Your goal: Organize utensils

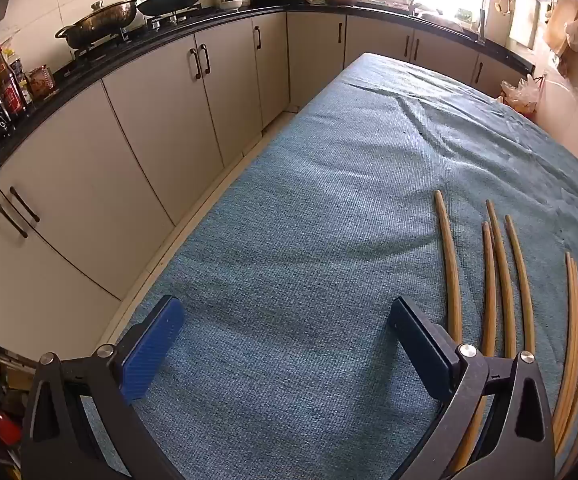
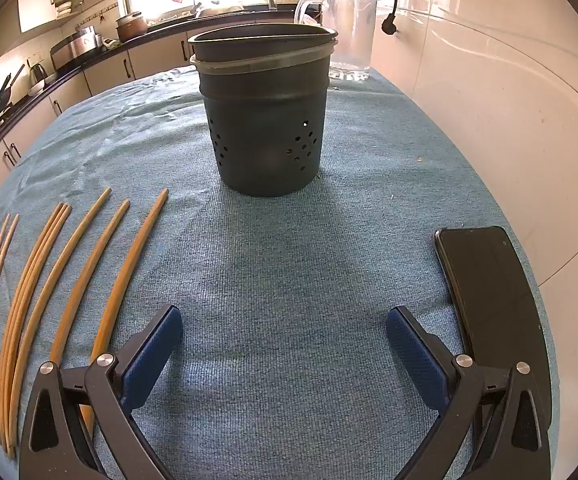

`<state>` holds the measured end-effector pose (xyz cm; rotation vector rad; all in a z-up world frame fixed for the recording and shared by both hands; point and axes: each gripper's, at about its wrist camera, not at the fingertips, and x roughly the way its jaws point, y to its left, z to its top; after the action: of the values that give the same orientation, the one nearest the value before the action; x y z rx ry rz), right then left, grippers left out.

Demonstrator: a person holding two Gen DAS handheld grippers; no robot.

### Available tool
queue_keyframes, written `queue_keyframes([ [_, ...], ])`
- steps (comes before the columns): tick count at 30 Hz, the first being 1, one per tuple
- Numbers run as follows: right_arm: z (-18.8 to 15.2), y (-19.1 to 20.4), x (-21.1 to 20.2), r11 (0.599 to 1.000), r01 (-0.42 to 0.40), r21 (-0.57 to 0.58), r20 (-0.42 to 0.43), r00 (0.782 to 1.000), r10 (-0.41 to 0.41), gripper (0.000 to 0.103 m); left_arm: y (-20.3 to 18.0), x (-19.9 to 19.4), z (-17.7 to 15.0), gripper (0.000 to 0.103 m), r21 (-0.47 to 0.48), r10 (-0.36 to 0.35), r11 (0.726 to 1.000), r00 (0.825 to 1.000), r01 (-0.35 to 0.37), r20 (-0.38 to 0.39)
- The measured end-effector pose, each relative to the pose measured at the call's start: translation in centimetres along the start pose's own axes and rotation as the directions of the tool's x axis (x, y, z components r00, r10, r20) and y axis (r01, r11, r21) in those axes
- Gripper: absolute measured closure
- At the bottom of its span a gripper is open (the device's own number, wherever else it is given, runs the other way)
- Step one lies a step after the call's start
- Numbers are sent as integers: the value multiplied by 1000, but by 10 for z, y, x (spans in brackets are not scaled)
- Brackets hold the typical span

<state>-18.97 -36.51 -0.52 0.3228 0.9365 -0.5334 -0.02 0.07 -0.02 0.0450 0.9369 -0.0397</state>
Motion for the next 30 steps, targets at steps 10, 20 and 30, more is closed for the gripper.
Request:
queue_keyframes([
  [10, -18, -4, -49, 998, -52, 45, 88, 995, 48, 6, 9, -60, -26, 0, -28, 34, 999, 984, -29, 173],
  [20, -91, 10, -193, 991, -124, 53, 361, 928, 97, 5, -18, -206, -101, 0, 66, -78, 996, 935, 59, 345],
  [30, -111, 16, -206, 986, -164, 11, 382, 912, 147, 5, -21, -214, -131, 0, 52, -78, 997, 929, 63, 361],
])
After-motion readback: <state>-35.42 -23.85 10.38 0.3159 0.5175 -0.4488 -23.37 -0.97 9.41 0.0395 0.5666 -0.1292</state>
